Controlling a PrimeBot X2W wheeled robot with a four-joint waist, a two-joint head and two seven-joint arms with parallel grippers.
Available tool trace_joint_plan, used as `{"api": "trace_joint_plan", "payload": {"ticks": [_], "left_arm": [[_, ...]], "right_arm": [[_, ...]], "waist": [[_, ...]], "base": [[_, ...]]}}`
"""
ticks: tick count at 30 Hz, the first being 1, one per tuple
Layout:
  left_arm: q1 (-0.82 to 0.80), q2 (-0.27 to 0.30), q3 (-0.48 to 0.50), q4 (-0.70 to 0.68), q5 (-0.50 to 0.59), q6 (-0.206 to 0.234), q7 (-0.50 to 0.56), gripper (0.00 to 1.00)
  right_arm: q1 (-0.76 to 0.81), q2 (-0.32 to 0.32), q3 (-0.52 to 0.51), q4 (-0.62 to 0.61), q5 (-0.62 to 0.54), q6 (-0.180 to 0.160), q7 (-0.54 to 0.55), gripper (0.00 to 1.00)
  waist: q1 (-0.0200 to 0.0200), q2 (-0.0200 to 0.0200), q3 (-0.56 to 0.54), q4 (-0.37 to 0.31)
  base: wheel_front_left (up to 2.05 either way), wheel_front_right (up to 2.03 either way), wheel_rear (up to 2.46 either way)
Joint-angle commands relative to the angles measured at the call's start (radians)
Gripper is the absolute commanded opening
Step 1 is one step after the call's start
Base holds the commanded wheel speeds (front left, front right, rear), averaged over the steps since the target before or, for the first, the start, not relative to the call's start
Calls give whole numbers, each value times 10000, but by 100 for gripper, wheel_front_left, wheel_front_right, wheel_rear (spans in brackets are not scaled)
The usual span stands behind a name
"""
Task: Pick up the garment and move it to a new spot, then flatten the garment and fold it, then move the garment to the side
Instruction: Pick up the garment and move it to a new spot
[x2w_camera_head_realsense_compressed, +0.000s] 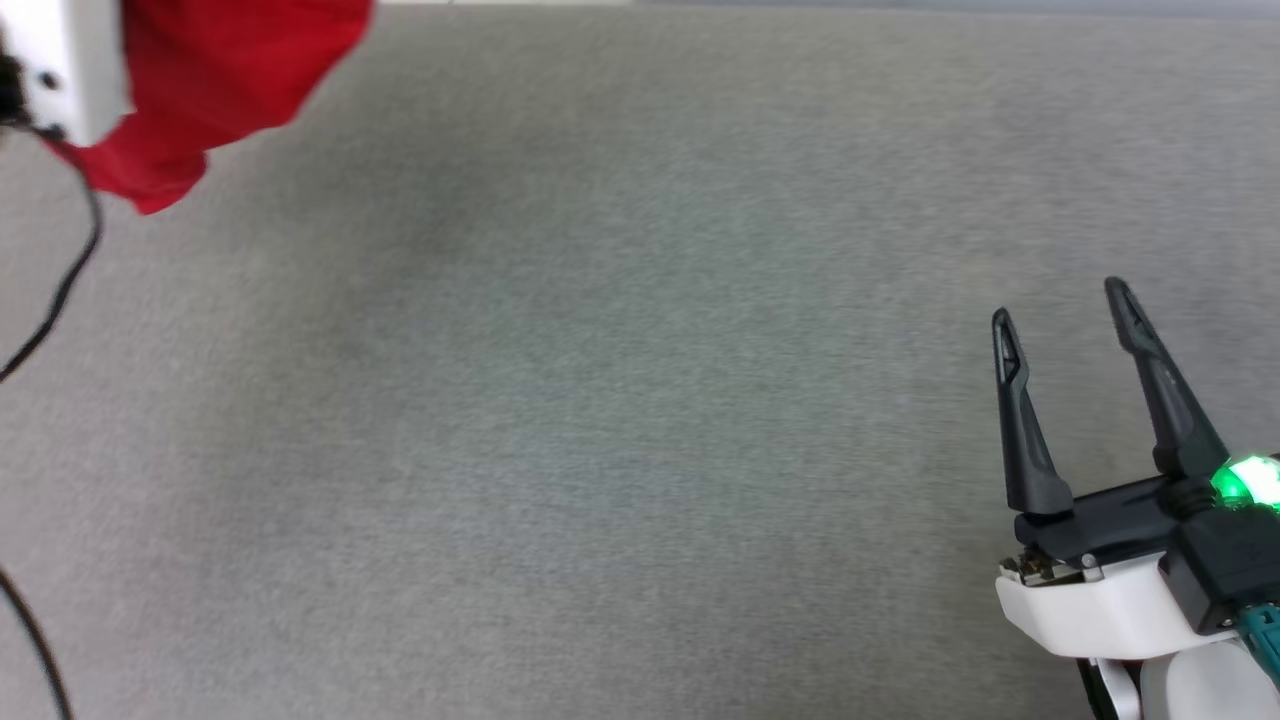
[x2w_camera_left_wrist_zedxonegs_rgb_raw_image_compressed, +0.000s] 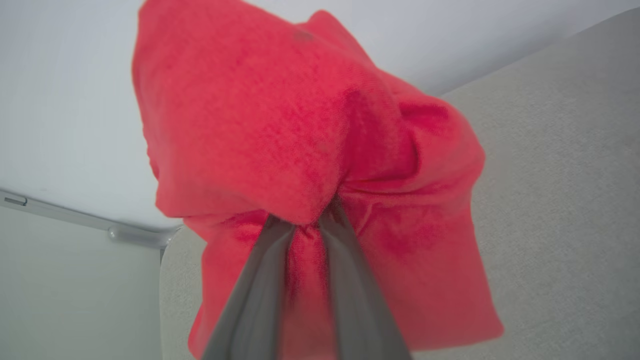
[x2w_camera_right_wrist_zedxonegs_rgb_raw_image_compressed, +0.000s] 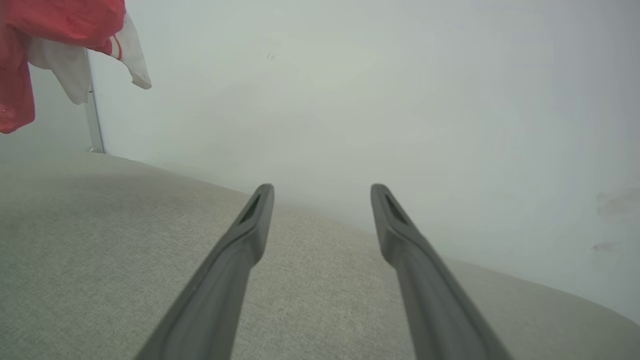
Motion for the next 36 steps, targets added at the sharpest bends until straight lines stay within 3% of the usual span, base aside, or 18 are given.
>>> {"api": "trace_joint_plan", "payload": {"ticks": [1, 12, 21, 28, 32, 36], "left_arm": [[-219, -153, -122, -164, 86, 1, 12, 0], [-697, -1170, -1555, -1692, 224, 1, 142, 0], [-165, -2088, -3368, -2530, 126, 1, -192, 0], [1086, -2732, -4970, -2446, -273, 1, -716, 0], [1950, -3056, -5360, -1950, -52, 1, -899, 0], [3371, -3523, -5468, -1892, 466, -1, -439, 0]], "right_arm": [[128, 43, 9, 53, 195, -6, -22, 100], [466, 48, -100, 320, 815, -5, -22, 100], [456, 48, -159, 603, 1053, -5, -20, 100], [425, 47, -196, 810, 1187, -6, -20, 100], [384, 46, -176, 933, 1180, -6, -22, 100], [342, 46, -250, 1016, 1145, -6, -22, 100]], "waist": [[0, 0, -417, -456], [0, 0, -1081, -1778], [0, 0, -999, -2456], [0, 0, -821, -2730], [0, 0, -678, -2838], [0, 0, -518, -2873]], "base": [[0, 0, 0], [0, 0, 0], [0, 0, 0], [0, 0, 0], [0, 0, 0], [0, 0, 0]]}}
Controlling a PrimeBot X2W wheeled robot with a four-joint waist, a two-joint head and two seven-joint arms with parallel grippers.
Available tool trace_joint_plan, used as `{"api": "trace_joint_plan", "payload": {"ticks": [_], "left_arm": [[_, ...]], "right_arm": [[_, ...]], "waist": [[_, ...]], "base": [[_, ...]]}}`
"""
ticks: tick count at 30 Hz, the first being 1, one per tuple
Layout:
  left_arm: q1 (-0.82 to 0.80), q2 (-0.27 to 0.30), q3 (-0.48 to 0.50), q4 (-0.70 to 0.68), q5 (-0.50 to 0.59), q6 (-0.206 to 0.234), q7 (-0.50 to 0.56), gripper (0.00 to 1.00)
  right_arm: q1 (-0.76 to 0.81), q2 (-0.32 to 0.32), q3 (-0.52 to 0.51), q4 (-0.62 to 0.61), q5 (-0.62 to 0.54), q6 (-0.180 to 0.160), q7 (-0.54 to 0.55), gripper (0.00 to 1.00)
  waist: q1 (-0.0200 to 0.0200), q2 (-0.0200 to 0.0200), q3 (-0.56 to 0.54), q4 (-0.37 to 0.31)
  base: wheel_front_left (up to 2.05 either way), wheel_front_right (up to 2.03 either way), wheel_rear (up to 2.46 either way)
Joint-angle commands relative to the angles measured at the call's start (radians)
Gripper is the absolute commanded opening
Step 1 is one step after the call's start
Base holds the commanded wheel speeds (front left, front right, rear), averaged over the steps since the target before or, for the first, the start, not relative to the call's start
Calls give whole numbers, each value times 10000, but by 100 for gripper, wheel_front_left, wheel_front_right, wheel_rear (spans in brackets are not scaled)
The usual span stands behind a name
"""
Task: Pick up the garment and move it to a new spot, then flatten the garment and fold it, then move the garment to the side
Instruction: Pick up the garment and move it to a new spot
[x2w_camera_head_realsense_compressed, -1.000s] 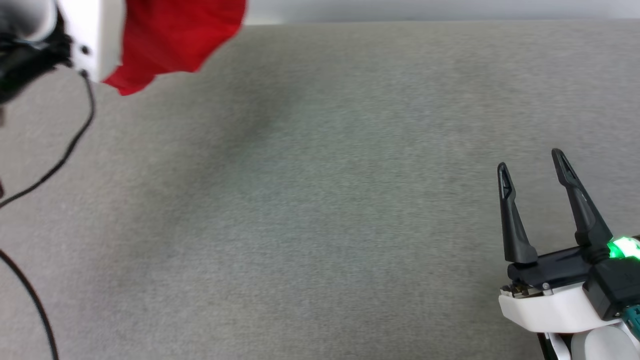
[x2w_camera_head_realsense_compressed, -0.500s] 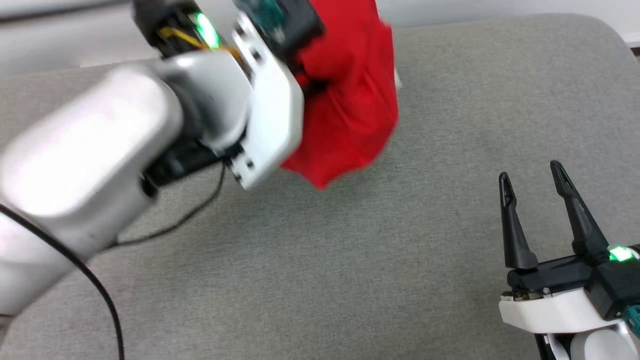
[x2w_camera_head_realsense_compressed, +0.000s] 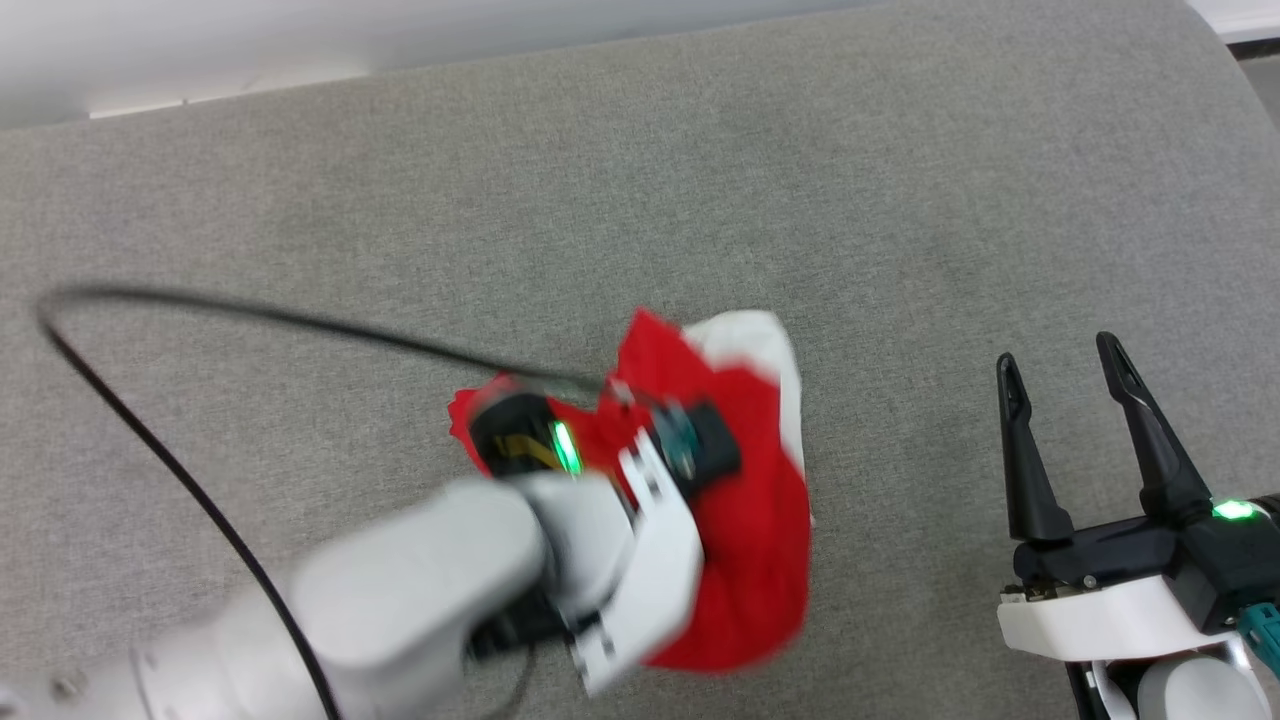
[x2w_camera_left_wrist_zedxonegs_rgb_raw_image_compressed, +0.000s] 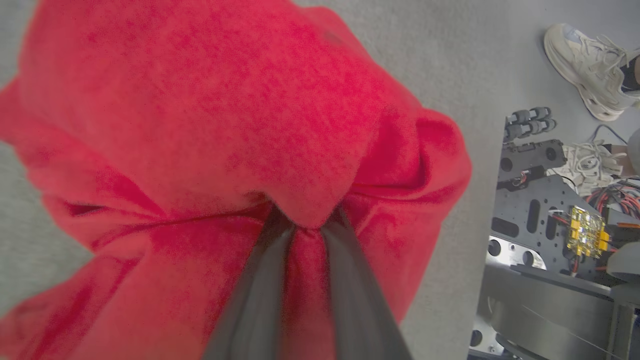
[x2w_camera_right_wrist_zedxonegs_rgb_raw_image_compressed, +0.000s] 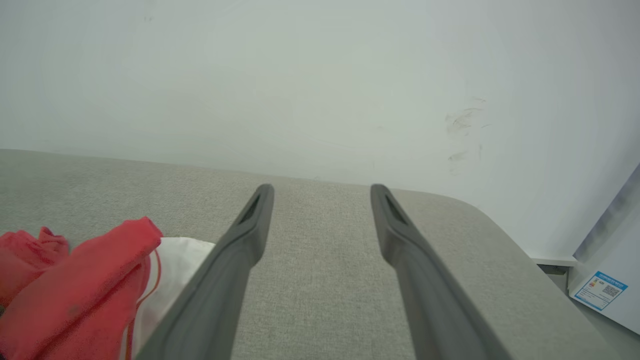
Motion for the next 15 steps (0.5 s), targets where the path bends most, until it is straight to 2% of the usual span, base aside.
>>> {"api": "trace_joint_plan", "payload": {"ticks": [1, 5, 8, 9, 10, 15], "left_arm": [[738, -249, -28, -123, 184, -1, 286, 0], [1666, -491, -25, -169, 537, -1, 542, 0], [1692, -612, -30, 36, 788, -1, 71, 0], [1575, -634, -25, 179, 839, -1, -244, 43], [1452, -659, -15, 327, 856, 2, -607, 100], [1116, -881, 492, 785, 1126, 74, -2551, 100]], "right_arm": [[-76, 28, -31, 44, -13, -6, -22, 100], [-76, 29, -100, 152, -43, -6, -22, 100], [-51, 29, -94, 222, -81, -6, -24, 100], [-23, 29, -91, 241, -99, -6, -24, 100], [10, 29, -94, 261, -98, -6, -24, 100], [234, 29, -139, 357, -113, -6, -22, 100]], "waist": [[1, -1, 77, -8], [1, -1, 108, 97], [1, -1, 24, 248], [1, -1, -27, 303], [1, -1, -89, 355], [1, -1, -495, 604]], "base": [[0, 0, 0], [0, 0, 0], [0, 0, 0], [0, 0, 0], [0, 0, 0], [0, 0, 0]]}}
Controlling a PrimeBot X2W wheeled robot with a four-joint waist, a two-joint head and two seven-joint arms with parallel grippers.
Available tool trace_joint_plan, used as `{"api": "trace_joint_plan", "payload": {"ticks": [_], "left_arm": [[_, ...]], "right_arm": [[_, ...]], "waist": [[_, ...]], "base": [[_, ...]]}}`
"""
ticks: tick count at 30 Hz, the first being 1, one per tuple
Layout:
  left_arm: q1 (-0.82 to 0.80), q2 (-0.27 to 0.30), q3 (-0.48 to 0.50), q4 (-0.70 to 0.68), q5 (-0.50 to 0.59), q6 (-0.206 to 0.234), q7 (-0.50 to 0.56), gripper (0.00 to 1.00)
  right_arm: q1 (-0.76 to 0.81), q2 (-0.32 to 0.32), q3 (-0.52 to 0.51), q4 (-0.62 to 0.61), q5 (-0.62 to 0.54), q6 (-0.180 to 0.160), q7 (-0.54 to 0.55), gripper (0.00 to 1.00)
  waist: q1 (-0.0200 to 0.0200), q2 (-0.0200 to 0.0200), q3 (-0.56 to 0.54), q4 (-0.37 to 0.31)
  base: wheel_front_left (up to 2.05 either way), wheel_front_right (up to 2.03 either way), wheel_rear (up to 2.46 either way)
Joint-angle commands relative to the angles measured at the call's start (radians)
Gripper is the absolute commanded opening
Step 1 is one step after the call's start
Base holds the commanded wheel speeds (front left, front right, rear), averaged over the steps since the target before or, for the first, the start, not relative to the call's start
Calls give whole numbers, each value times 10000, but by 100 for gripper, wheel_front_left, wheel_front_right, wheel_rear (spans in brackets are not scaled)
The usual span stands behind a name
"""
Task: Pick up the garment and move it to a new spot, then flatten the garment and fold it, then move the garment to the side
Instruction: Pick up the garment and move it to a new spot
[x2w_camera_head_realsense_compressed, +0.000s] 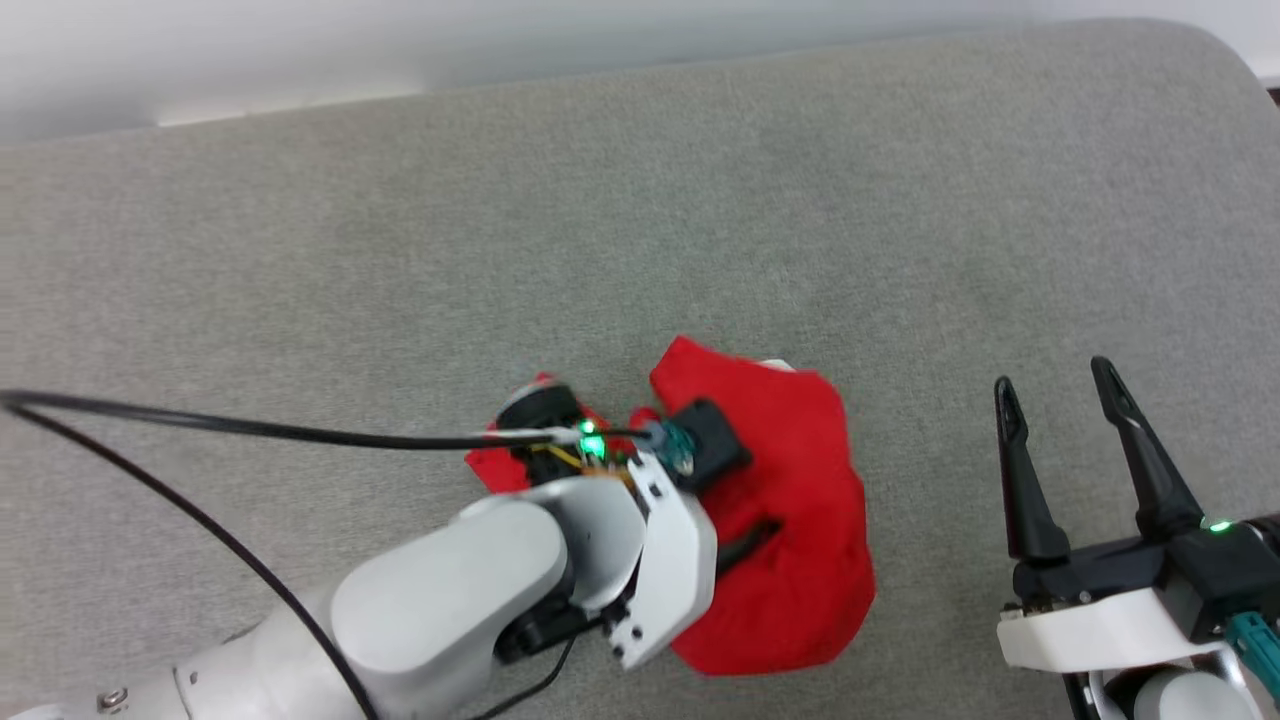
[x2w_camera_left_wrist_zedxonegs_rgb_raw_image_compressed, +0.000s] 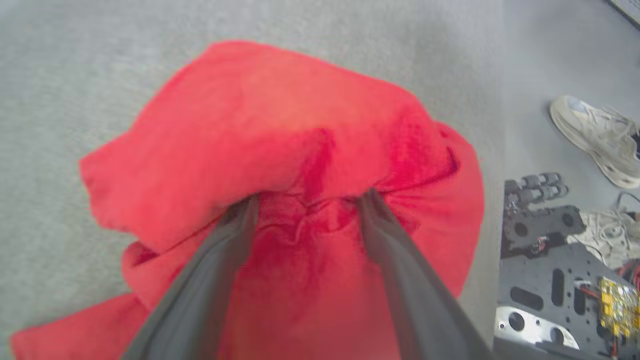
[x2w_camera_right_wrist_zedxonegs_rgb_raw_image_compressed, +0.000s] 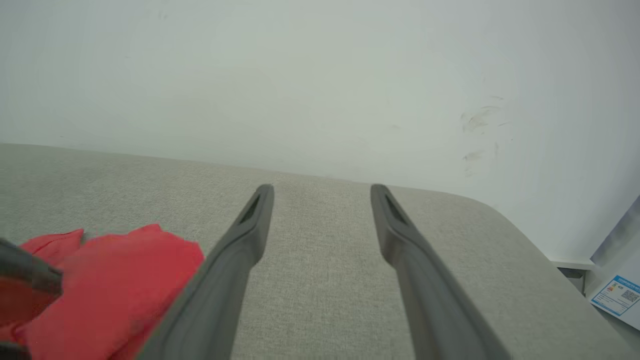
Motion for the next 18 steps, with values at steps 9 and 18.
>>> {"api": "trace_joint_plan", "payload": {"ticks": [9, 18], "left_arm": [[387, 74, 1813, 170, 732, 1802, -3553, 100], [1683, 779, 3263, 482, 1234, 4104, -5656, 100]], "right_arm": [[488, 28, -103, 111, -77, -6, -20, 100], [661, 28, -205, 158, -98, -6, -22, 100]], "waist": [[0, -1, -766, 709], [0, -1, -1080, 1092]], "base": [[0, 0, 0], [0, 0, 0]]}}
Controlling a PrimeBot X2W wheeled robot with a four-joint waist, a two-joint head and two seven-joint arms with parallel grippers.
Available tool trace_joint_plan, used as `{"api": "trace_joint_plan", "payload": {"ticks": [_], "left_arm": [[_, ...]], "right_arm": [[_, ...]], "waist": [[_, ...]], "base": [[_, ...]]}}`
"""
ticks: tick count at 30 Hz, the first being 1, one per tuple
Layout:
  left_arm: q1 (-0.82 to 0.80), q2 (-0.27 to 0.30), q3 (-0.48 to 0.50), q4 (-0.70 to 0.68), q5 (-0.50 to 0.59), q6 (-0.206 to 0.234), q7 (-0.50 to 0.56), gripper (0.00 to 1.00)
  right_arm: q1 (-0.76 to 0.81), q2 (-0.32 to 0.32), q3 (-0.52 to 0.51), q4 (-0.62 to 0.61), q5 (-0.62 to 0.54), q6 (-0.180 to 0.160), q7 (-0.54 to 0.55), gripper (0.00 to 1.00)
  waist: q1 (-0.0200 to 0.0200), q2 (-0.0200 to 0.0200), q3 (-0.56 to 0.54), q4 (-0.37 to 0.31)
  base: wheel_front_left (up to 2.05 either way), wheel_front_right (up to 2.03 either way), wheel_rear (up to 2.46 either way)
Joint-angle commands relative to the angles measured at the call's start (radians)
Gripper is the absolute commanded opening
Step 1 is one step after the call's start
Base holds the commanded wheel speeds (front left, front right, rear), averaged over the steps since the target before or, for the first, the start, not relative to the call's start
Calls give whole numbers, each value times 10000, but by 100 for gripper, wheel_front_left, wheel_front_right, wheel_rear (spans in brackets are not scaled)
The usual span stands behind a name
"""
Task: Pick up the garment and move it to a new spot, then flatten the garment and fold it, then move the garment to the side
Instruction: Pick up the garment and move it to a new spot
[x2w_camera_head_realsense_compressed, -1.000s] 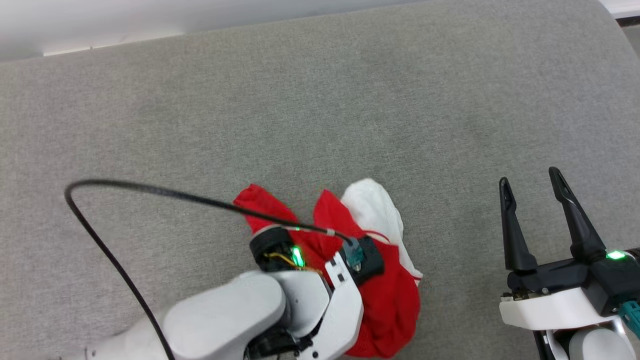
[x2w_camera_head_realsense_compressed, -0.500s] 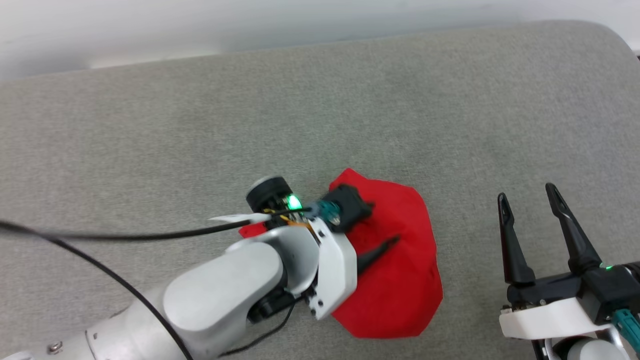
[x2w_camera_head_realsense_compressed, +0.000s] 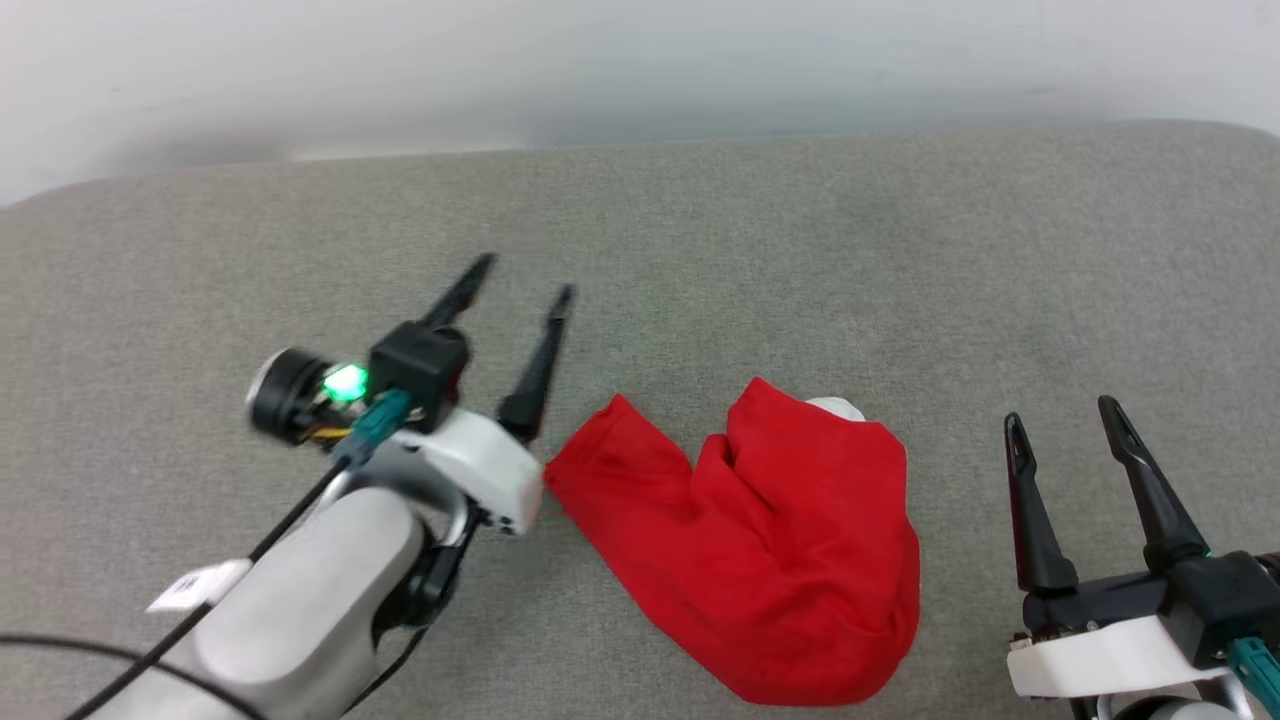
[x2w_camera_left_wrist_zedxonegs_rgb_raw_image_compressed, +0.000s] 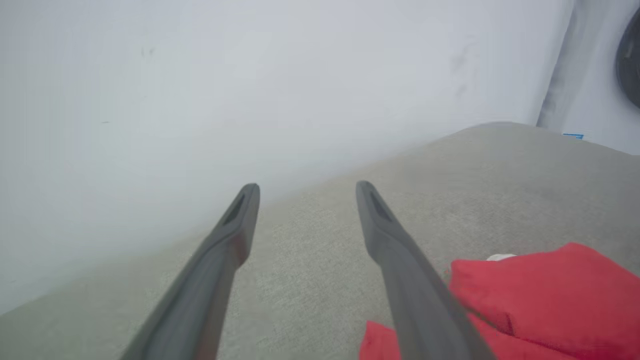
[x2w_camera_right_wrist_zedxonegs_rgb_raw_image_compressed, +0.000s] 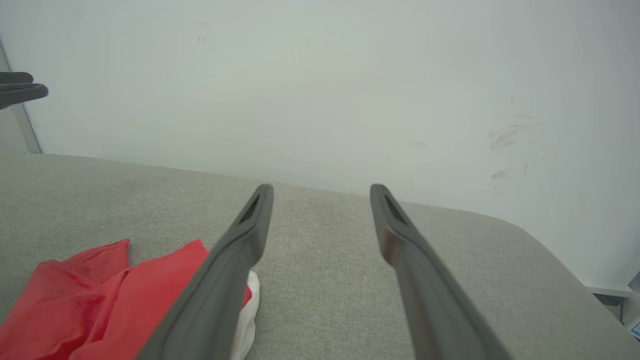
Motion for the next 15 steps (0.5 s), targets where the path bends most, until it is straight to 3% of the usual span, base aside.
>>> {"api": "trace_joint_plan", "payload": {"ticks": [1, 8, 11, 15], "left_arm": [[361, 105, 250, -32, 75, 264, -108, 100], [2481, -83, 2487, -1036, 1063, 1535, -217, 100], [3449, -386, 3484, -1516, 1726, 1714, -211, 100], [4620, -903, 4573, -1906, 2539, 1578, -212, 100]], "right_arm": [[124, 24, -10, 28, -59, -6, -22, 100], [333, 24, -96, 62, 1, -6, -22, 100], [362, 21, -153, 56, 133, -6, -24, 100], [454, 21, -225, 48, 378, -6, -24, 100]], "waist": [[0, 0, -77, 81], [0, 0, -296, 286], [0, 0, -384, 347], [0, 0, -470, 403]], "base": [[0, 0, 0], [0, 0, 0], [0, 0, 0], [0, 0, 0]]}}
